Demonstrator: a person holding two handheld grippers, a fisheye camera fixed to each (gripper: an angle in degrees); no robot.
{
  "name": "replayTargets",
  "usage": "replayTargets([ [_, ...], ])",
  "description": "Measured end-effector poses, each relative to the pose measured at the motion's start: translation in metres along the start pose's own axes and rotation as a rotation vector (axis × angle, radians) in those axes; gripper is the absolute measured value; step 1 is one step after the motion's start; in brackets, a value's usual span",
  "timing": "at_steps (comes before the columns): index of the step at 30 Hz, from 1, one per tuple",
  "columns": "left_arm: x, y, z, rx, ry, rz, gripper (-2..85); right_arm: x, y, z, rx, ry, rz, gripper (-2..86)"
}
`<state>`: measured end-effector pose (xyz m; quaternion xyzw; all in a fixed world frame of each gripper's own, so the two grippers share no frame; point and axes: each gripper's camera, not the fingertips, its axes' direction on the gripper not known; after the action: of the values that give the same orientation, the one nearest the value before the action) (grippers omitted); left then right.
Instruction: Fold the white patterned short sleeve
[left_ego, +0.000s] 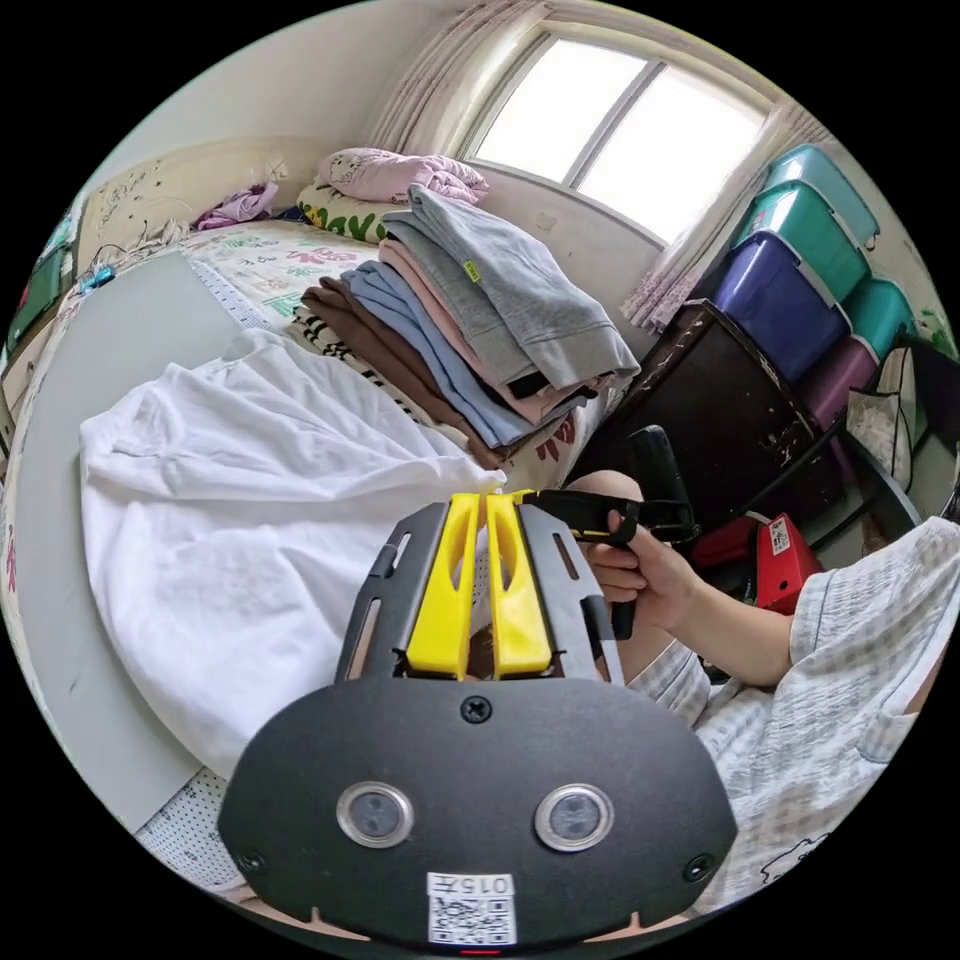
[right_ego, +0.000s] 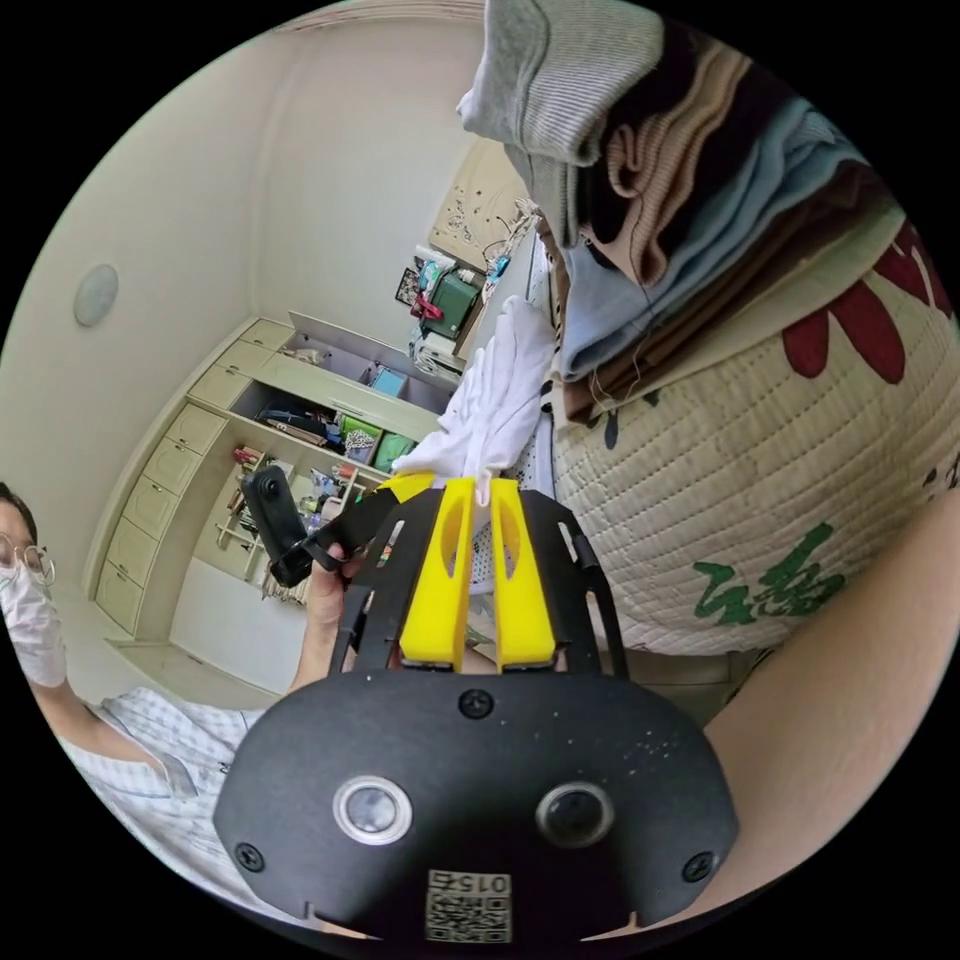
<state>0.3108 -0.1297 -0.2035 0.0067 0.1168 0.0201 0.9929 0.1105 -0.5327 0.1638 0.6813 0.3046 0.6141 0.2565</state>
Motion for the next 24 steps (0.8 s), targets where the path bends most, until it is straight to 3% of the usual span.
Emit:
replayTargets([
  [2,0.017,0.001,0.009,-0.020,-0.052,0.045,-0.2,-0.004,0.002,-0.010,0.033,-0.077,-0.026,7.3],
  [11,0.077,0.017,0.033,-0.059,-0.226,0.176,-0.3,-0.023,-0.003,0.003,-0.065,-0.068,-0.033,11.2],
  [17,0.113,0.027,0.047,-0.100,-0.316,0.278,2.7,-0.033,0.002,0.027,-0.112,0.071,-0.007,3.9],
  [21,0.112,0.052,-0.003,-0.071,-0.263,0.219,4.5,-0.035,0.013,0.033,-0.089,0.037,0.011,2.4],
  [24,0.089,0.095,-0.072,0.054,-0.397,0.014,5.0,-0.034,0.019,0.040,-0.087,0.016,0.029,2.0],
])
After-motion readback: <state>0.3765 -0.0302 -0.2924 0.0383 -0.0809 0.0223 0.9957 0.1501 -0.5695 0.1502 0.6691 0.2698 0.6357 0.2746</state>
